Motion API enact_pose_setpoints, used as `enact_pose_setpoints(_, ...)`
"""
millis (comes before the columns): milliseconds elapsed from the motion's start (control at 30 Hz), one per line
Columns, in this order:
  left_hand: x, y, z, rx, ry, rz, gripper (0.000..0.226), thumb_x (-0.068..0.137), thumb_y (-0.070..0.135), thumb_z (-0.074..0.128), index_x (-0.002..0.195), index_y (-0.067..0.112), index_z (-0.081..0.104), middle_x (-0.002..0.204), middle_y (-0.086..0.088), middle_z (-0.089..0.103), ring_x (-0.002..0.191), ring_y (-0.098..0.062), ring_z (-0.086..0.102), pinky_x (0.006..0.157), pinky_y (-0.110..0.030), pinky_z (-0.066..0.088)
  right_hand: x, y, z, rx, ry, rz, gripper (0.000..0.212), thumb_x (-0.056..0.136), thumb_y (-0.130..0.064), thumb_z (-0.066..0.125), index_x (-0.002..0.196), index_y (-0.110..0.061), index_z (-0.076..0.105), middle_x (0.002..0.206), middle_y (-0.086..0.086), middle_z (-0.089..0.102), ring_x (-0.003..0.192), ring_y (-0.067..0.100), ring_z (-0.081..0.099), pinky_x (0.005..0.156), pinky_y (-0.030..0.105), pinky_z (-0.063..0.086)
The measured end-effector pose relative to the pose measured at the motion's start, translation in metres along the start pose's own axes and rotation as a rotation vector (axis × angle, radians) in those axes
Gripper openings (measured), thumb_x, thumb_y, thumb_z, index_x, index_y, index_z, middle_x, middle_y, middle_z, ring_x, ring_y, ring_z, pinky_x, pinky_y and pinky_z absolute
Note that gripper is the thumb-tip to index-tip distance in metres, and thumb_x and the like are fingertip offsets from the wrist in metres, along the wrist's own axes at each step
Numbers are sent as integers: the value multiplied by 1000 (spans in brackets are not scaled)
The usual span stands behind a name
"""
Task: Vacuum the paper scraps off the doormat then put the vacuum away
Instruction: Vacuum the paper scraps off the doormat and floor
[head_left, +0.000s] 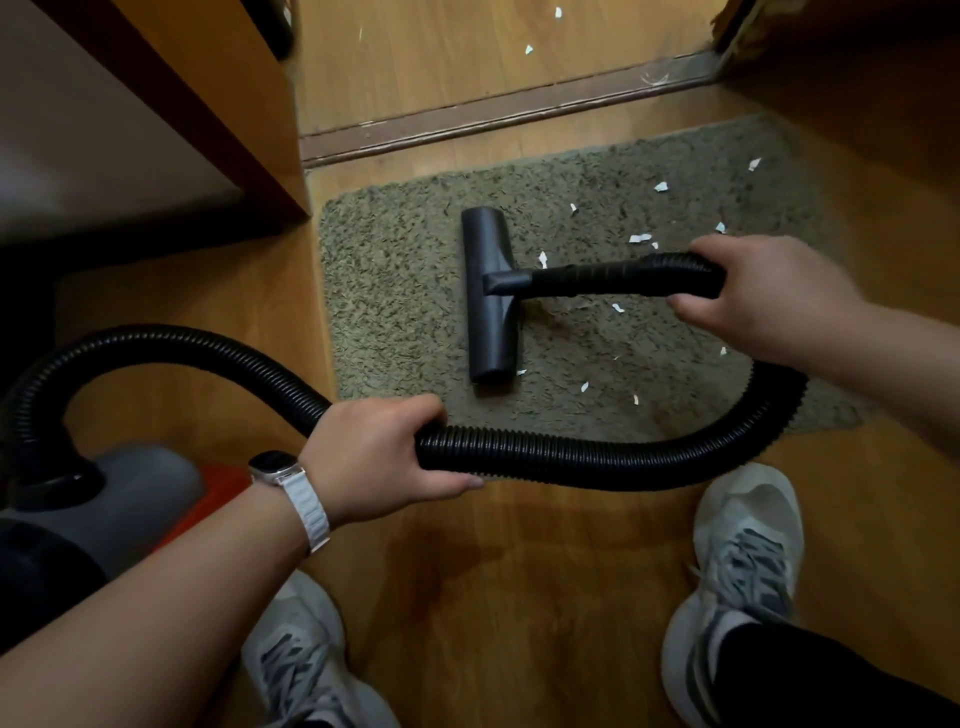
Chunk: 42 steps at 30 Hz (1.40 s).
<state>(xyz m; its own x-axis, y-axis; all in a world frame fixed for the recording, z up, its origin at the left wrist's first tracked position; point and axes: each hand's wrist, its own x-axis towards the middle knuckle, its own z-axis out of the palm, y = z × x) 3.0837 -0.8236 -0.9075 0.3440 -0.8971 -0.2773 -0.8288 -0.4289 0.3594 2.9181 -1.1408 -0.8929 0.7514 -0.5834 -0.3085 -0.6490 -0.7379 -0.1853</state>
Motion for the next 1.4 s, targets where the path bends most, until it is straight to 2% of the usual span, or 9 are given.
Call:
enact_pose_setpoints(133,1,4,1,4,5,17,68,64,91,40,82,28,60,61,12,57,58,-9,59,52,-31,50,-17,13,-1,31,11,34,19,89,-44,63,97,-27,60,71,0,57,63,21,53,48,28,31)
enact_pose_setpoints(233,1,5,2,1,9,44,65,64,90,43,82,29,59,62,13,58,58,-7,59,51,-31,49,-31,21,-1,59,13,27,18,88,-43,65,98,-28,60,70,-2,57,62,20,52,49,29,34)
enact_pose_setpoints(567,4,9,10,51,-61,113,61,65,88,44,77,29,54,62,14,55,57,-11,59,50,-30,49,-65,24,33,-78,-43,-99,32,80,-49,61,108,-34,58,90,-3,60,89,28,64,60,31,45)
enact_pose_setpoints(633,4,10,13,57,-61,103,62,64,89,43,76,29,55,61,14,54,56,-11,59,49,-29,47,-66,32,35,-42,-41,-75,30,80,-47,63,106,-33,59,90,-3,62,88,28,63,61,32,47)
enact_pose_setpoints(733,8,14,14,53,-73,94,64,64,90,42,77,29,56,62,13,56,57,-11,59,51,-31,50,-67,43,30,13,-59,-31,23,82,-39,67,103,-31,61,84,-4,61,76,24,56,57,31,40)
enact_pose_setpoints(833,13,19,13,63,-85,97,66,63,91,39,79,29,56,62,14,56,57,-8,57,52,-29,49,-70,50,22,51,-51,16,27,82,-36,69,107,-25,64,85,0,63,78,25,57,57,33,41)
enact_pose_setpoints(1067,14,17,11,82,-84,118,66,64,89,40,80,28,58,63,12,57,58,-12,60,52,-31,49,-66,39,36,49,-27,-30,19,81,-44,60,93,-30,55,79,-5,56,80,26,59,58,32,42)
enact_pose_setpoints(1267,14,17,11,71,-43,128,62,65,88,44,77,28,57,60,12,56,56,-11,59,48,-30,48,-61,35,34,110,-32,-12,28,81,-43,64,106,-31,62,85,-3,60,85,26,59,61,32,40)
enact_pose_setpoints(1400,13,17,10,66,-49,102,64,64,89,43,78,28,58,61,12,57,57,-11,59,50,-32,49,-59,40,28,251,-27,88,26,84,-39,69,108,-31,64,81,-3,62,74,21,57,60,35,44)
